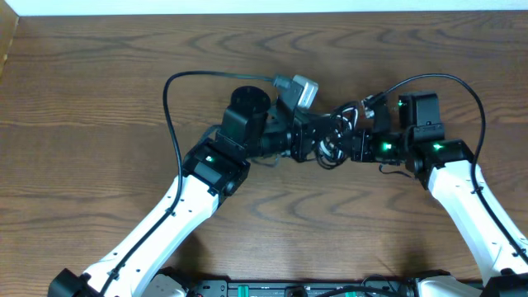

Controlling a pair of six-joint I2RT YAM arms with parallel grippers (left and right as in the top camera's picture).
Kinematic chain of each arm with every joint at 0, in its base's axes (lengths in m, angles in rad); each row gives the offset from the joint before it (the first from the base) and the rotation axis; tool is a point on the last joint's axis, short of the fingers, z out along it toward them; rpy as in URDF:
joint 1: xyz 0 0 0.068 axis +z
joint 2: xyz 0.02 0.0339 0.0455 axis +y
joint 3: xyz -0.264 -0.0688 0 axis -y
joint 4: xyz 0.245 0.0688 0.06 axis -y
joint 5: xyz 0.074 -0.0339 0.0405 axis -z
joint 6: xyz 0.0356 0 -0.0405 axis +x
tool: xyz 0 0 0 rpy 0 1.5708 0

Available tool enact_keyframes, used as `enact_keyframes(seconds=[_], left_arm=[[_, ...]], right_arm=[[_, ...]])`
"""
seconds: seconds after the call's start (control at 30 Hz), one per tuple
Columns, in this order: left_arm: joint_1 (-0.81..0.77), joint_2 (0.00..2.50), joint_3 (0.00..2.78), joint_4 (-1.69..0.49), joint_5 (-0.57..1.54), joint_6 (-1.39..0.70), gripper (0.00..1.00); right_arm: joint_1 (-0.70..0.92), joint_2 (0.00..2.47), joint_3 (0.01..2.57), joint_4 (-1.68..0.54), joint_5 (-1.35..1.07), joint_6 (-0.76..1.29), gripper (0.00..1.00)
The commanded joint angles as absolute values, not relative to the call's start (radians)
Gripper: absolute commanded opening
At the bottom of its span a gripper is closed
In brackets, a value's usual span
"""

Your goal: Untangle cables

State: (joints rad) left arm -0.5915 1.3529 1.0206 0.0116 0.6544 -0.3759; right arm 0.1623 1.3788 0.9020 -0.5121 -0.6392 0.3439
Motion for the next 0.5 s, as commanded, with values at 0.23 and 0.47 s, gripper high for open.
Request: enact_keyframes(seconds=[0.23,0.47], left_arm=[[-0.587,1.419,1.027,-0.388,0.163,-0.251,0.08],[-0.587,1.425,1.027,-0.463,0.006,-0.251,0.07]], right_arm=[[0.163,1.370,0.911,-0.303,-1.080,0.156,0.01],[0.118,1.370,0.911,-0.244,-0.999,0.213,0.01]])
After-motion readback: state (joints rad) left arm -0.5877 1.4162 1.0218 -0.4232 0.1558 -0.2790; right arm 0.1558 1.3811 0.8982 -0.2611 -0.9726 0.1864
